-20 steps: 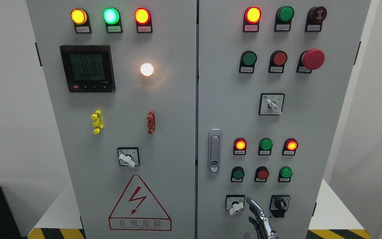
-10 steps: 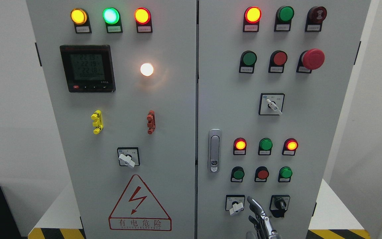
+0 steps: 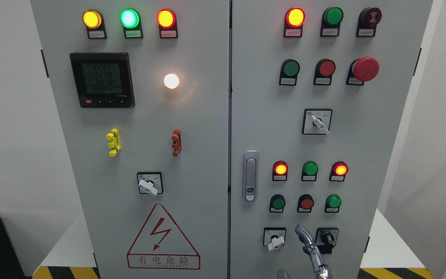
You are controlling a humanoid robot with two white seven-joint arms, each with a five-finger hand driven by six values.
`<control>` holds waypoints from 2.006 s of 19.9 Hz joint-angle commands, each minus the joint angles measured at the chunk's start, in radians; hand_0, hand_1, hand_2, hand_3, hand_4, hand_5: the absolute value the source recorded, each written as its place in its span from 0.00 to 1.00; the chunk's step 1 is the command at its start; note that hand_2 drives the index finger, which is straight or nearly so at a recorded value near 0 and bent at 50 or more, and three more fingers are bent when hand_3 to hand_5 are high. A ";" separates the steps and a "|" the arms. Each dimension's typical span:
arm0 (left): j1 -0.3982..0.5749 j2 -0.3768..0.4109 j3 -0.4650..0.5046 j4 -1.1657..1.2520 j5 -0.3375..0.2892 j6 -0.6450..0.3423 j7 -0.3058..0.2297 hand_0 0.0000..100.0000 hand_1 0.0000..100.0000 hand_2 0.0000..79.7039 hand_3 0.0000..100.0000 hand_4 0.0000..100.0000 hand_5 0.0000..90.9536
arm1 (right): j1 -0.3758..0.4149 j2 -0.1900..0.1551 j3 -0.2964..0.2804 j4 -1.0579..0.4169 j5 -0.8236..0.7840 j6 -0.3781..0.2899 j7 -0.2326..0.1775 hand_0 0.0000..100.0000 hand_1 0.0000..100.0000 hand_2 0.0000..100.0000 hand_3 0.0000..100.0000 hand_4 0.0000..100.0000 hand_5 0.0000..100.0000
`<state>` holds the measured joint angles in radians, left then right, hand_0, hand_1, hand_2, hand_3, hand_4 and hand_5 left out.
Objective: Release door handle
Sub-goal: 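Raise the right hand from the lower switch toward the silver door handle, then close the right hand's fingers around the silver door handle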
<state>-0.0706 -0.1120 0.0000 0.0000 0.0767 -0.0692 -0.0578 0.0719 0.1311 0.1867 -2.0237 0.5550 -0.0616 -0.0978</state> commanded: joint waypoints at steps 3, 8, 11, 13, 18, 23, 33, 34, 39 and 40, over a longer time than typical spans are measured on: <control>0.000 0.000 -0.020 -0.017 0.000 0.000 -0.001 0.00 0.00 0.03 0.08 0.01 0.00 | -0.081 0.002 0.039 0.031 0.344 0.048 -0.040 0.38 0.34 0.00 0.91 0.88 0.84; 0.000 0.000 -0.020 -0.015 0.000 0.000 -0.002 0.00 0.00 0.03 0.09 0.01 0.00 | -0.129 0.004 0.083 0.072 0.557 0.049 -0.045 0.40 0.35 0.00 1.00 1.00 0.97; 0.000 0.000 -0.020 -0.017 0.000 0.000 -0.001 0.00 0.00 0.03 0.09 0.01 0.00 | -0.167 0.004 0.096 0.115 0.640 0.049 -0.043 0.39 0.35 0.00 1.00 1.00 0.98; 0.000 0.002 -0.020 -0.015 0.000 0.000 -0.002 0.00 0.00 0.03 0.09 0.01 0.00 | -0.194 0.004 0.096 0.138 0.683 0.055 -0.043 0.38 0.35 0.01 1.00 1.00 0.98; 0.000 0.000 -0.020 -0.015 0.000 0.002 -0.001 0.00 0.00 0.03 0.09 0.01 0.00 | -0.251 0.005 0.097 0.210 0.747 0.089 -0.043 0.38 0.34 0.01 1.00 1.00 0.98; 0.000 0.000 -0.020 -0.015 0.000 0.000 -0.001 0.00 0.00 0.03 0.09 0.01 0.00 | -0.299 0.007 0.100 0.264 0.835 0.121 -0.042 0.38 0.33 0.01 1.00 1.00 0.98; 0.000 0.000 -0.020 -0.015 0.000 0.000 -0.001 0.00 0.00 0.03 0.09 0.01 0.00 | -0.325 0.007 0.122 0.303 0.873 0.140 -0.042 0.38 0.32 0.01 1.00 1.00 0.98; 0.000 0.000 -0.020 -0.015 0.000 0.000 -0.001 0.00 0.00 0.03 0.09 0.01 0.00 | -0.330 0.007 0.119 0.306 0.873 0.140 -0.042 0.38 0.32 0.01 1.00 1.00 0.98; 0.000 0.000 -0.020 -0.017 0.000 0.000 -0.001 0.00 0.00 0.03 0.09 0.01 0.00 | -0.351 0.005 0.117 0.321 0.873 0.166 -0.042 0.38 0.32 0.01 1.00 1.00 0.98; 0.000 0.000 -0.020 -0.017 0.000 0.000 -0.001 0.00 0.00 0.03 0.09 0.01 0.00 | -0.351 0.005 0.117 0.319 0.875 0.166 -0.042 0.38 0.32 0.01 1.00 1.00 0.98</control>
<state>-0.0706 -0.1120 0.0000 0.0000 0.0767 -0.0688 -0.0591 -0.2609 0.1370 0.2969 -1.7513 1.4211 0.0956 -0.1391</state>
